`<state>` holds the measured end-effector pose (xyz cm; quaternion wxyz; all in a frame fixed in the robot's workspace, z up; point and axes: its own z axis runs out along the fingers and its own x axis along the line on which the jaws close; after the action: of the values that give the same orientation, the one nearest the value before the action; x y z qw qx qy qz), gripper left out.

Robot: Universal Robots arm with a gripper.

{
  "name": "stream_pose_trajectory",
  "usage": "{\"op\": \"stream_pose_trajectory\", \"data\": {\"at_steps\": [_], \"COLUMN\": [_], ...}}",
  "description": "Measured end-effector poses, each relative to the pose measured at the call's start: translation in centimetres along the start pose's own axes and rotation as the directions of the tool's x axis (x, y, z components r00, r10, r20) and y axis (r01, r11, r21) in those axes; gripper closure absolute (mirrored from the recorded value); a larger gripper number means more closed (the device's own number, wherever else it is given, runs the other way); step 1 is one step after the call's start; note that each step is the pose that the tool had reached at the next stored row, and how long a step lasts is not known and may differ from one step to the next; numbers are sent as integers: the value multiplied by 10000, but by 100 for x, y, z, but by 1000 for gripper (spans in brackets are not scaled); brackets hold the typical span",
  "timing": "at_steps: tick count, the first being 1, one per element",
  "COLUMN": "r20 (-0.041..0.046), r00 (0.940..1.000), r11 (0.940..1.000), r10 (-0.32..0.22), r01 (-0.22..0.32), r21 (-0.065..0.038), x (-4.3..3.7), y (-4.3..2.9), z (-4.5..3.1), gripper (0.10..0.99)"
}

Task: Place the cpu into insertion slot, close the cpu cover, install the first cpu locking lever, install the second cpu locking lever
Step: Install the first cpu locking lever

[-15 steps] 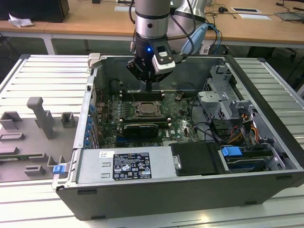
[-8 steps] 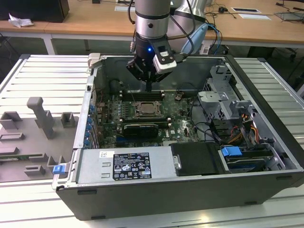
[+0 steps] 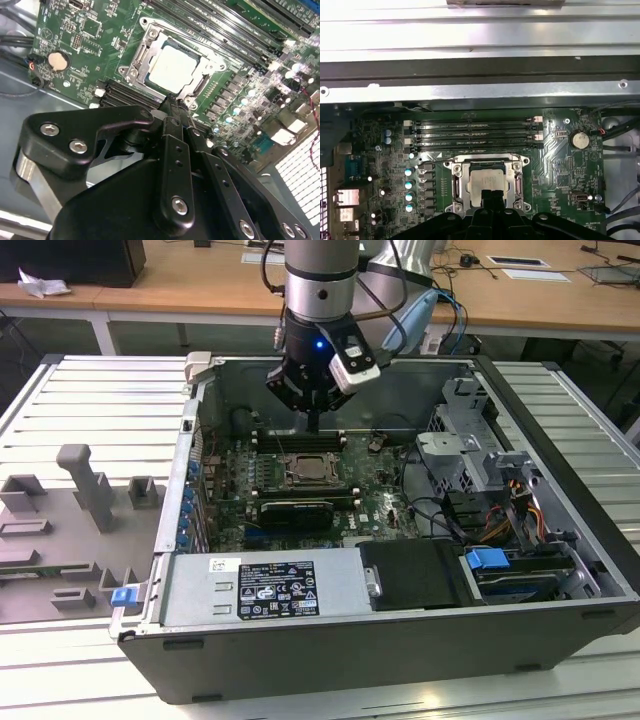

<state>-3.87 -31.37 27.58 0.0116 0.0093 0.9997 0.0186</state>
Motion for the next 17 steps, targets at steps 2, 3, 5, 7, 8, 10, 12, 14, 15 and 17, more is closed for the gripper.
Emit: {"op": "stream_pose_trajectory", "data": {"at_steps": [2,3,5,7,8,10,12,14,15,17], "r20": [-8,-12,-27,-46,-50,-62,-74,-89,-95,-102], "r00": [9998,9995,9975,9919,9901,9852,9774,9669,9598,9545], "r11": [9998,9995,9975,9920,9902,9852,9774,9670,9599,9546], "r10": [-190,-307,-704,-1266,-1399,-1713,-2112,-2549,-2804,-2980], "r01": [190,307,704,1266,1399,1712,2112,2548,2804,2979], "r21": [-4,-7,-17,-31,-35,-44,-56,-70,-79,-86], "x": [1,0,0,1,1,1,1,2,5,53], "y": [0,0,0,0,0,0,0,0,-1,-2], "z": [0,0,0,0,0,0,1,0,1,0], "gripper": [980,980,980,980,980,980,980,980,980,980]}}
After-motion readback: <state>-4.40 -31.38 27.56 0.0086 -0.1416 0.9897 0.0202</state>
